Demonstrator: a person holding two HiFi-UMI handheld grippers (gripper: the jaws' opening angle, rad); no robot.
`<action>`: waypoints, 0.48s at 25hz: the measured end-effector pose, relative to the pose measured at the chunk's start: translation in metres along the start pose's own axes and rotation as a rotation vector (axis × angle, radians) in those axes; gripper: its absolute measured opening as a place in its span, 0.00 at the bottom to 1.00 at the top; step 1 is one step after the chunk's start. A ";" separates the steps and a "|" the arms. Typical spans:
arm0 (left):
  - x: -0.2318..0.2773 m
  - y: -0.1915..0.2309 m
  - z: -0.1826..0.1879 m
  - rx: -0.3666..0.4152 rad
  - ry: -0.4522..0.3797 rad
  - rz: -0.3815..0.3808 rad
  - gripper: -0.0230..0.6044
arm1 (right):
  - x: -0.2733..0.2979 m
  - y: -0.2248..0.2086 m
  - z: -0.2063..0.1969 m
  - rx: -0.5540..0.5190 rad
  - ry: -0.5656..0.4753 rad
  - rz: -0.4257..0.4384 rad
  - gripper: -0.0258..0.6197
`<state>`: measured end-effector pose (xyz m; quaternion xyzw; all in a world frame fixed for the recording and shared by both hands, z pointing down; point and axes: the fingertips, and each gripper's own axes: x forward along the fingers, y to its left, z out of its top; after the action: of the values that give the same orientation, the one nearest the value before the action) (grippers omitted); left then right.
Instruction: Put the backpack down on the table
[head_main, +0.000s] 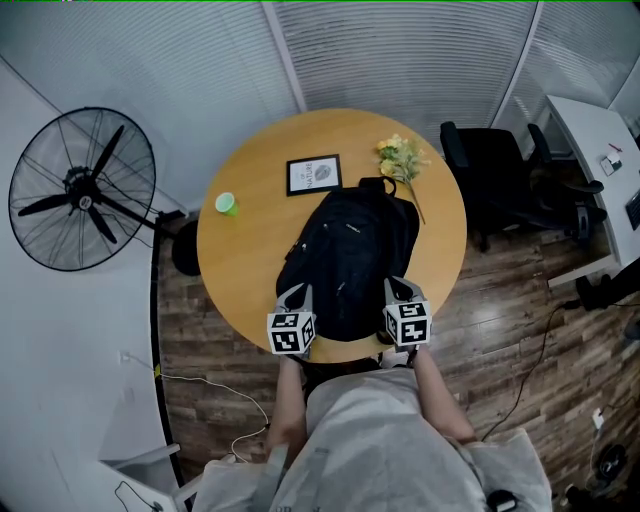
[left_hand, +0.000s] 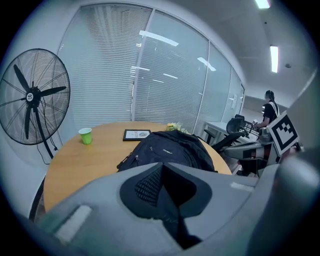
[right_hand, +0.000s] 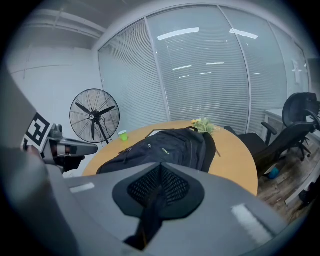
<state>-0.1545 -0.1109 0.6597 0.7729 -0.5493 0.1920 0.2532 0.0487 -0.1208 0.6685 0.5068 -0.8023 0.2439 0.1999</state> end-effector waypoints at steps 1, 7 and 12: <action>0.000 -0.001 0.000 0.001 0.001 -0.002 0.05 | 0.000 0.000 0.000 0.001 0.002 0.000 0.04; 0.004 -0.005 0.000 0.008 0.007 -0.014 0.05 | 0.001 -0.003 -0.001 0.012 0.004 0.003 0.04; 0.004 -0.005 -0.001 0.008 0.007 -0.016 0.05 | 0.001 -0.002 -0.003 0.014 0.006 0.003 0.04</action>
<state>-0.1482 -0.1122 0.6617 0.7774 -0.5415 0.1951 0.2536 0.0505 -0.1212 0.6719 0.5061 -0.8008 0.2513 0.1986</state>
